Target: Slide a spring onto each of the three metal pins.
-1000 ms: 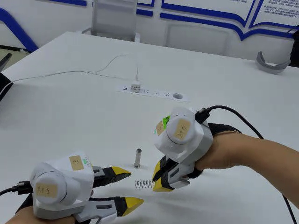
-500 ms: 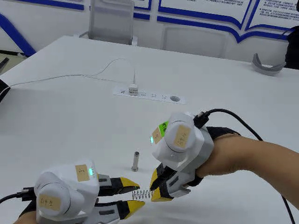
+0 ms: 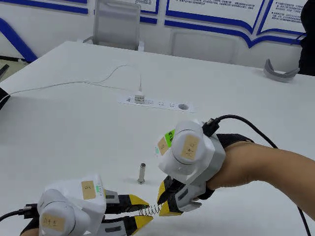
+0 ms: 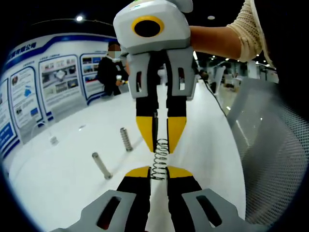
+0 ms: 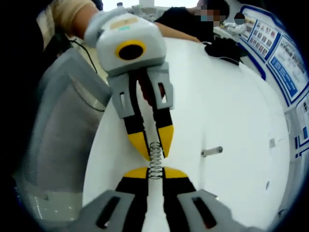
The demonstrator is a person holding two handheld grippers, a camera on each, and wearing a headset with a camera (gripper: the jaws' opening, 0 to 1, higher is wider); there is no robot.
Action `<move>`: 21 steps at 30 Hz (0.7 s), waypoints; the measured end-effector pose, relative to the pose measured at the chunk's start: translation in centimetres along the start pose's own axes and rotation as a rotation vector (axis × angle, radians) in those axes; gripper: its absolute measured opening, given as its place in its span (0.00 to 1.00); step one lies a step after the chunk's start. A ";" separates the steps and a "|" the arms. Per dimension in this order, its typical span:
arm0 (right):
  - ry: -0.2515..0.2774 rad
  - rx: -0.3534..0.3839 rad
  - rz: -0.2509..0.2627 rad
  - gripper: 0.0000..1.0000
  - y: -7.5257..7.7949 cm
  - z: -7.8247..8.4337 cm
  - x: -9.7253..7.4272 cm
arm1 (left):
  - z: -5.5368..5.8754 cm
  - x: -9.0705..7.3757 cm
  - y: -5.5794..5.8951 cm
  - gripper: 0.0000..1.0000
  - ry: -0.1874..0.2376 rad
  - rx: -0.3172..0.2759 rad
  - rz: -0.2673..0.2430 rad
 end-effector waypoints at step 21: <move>0.051 -0.057 0.024 0.12 -0.3 -3.1 -0.8 | -0.3 0.0 -0.1 0.11 0.011 -0.002 -0.003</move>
Point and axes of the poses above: the centre of the closed fingertips' face, and the gripper's own axes: x roughly forward along the fingers, y roughly to its right, z roughly out of its underside, the point moved 5 cm from there along -x, roughly backward along the fingers, and after that the axes turned 7 degrees about y, right-handed, at the moved point
